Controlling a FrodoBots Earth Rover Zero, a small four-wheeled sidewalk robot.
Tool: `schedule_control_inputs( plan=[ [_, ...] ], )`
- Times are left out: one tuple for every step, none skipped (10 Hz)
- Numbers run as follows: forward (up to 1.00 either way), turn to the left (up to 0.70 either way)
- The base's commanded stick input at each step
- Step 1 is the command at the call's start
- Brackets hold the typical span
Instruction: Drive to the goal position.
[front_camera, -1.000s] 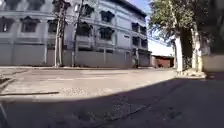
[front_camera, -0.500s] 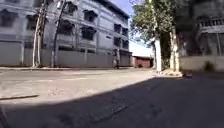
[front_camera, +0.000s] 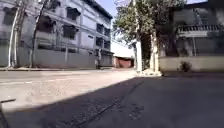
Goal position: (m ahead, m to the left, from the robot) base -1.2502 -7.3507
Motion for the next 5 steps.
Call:
schedule_control_inputs(
  plan=[
    [0.00, -0.96],
    [0.00, -0.96],
    [0.00, -0.96],
    [0.00, -0.96],
    [0.00, -0.96]
  ],
)
